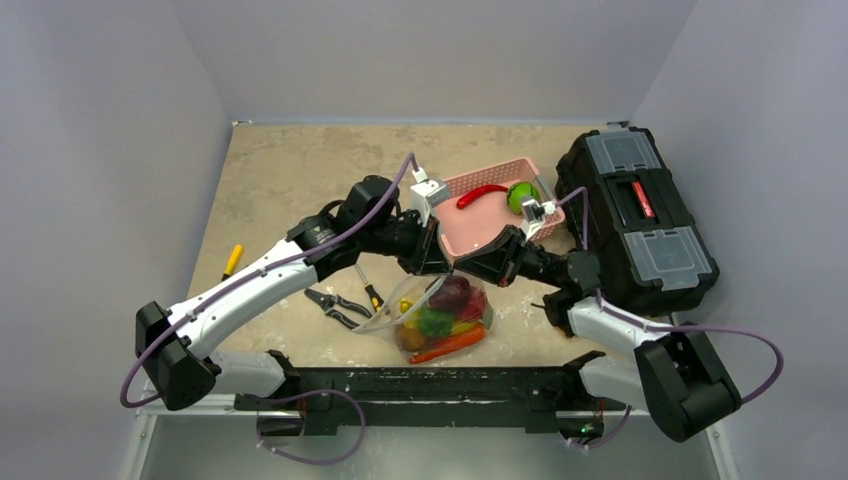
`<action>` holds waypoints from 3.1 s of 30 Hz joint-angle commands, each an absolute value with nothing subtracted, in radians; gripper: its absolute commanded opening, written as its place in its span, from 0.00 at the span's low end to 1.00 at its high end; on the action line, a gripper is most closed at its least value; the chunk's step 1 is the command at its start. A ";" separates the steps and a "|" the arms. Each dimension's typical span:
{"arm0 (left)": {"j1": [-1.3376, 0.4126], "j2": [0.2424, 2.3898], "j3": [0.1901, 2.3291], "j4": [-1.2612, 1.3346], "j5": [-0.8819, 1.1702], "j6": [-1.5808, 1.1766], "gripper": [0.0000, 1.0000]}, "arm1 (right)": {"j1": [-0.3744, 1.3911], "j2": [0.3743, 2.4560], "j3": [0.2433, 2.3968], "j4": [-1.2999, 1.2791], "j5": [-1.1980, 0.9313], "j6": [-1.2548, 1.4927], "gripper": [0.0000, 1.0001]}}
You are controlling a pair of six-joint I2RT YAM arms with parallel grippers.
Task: Place the food in the zip-top bag and seal the zipper
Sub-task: Zip the zipper food storage bag at the center of the board, then place the zipper food storage bag at the center of the board.
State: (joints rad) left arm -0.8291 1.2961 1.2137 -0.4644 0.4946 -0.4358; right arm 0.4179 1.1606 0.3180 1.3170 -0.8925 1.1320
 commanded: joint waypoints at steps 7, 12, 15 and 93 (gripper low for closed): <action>-0.822 1.280 1.252 -0.447 0.502 -0.443 0.00 | 0.444 0.797 0.302 0.743 -0.468 0.729 0.00; -0.812 1.272 1.239 -0.478 0.500 -0.426 0.00 | 0.438 0.697 0.281 0.693 -0.381 0.744 0.00; -0.804 1.254 1.232 -0.505 0.500 -0.412 0.00 | 0.429 0.693 0.261 0.706 -0.371 0.767 0.00; -0.796 1.289 1.377 -0.730 0.369 -0.303 0.76 | 0.376 0.677 0.316 0.654 -0.543 0.753 0.00</action>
State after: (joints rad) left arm -0.7986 1.2350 1.3724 -0.7921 0.2901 -0.3119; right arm 0.3790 0.6979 0.2916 0.6136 -0.5205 0.7582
